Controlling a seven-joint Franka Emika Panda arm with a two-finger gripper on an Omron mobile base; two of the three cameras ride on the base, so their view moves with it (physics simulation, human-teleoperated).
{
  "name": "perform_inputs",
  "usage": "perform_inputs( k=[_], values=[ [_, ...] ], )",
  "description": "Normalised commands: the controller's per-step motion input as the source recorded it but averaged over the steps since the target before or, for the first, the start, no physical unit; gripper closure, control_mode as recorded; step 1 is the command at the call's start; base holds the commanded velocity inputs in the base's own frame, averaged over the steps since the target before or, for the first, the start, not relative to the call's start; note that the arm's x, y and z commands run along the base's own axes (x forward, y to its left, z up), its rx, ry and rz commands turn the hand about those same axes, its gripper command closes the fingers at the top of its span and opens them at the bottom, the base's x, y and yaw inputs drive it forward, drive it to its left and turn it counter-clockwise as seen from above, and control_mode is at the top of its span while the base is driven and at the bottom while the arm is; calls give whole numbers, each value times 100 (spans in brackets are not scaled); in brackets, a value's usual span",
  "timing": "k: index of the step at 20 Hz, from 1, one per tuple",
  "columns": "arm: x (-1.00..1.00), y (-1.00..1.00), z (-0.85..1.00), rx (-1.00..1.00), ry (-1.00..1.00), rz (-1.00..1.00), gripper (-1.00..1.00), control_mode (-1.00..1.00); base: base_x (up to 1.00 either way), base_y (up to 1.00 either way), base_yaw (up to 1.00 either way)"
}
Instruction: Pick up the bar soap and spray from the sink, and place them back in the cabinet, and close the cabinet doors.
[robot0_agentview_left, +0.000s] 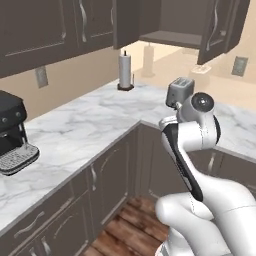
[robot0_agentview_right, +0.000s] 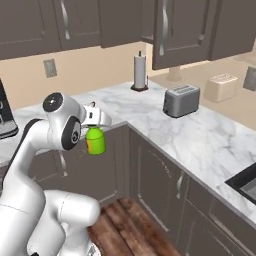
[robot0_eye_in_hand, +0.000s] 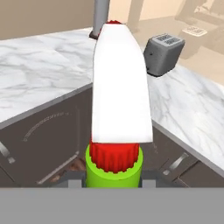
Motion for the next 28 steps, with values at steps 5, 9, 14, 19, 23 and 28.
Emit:
perform_inputs(
  k=[5,9,14,19,23,28],
  values=[
    [0,0,0,0,0,0,100,100,40,10,-13],
    [0,0,0,0,0,0,100,100,36,0,-18],
    [0,0,0,0,0,0,100,100,39,0,-24],
    [0,0,0,0,0,0,100,100,51,1,-17],
    [0,0,0,0,0,0,100,100,57,0,-12],
    [0,0,0,0,0,0,100,100,66,13,-1]
  ],
)
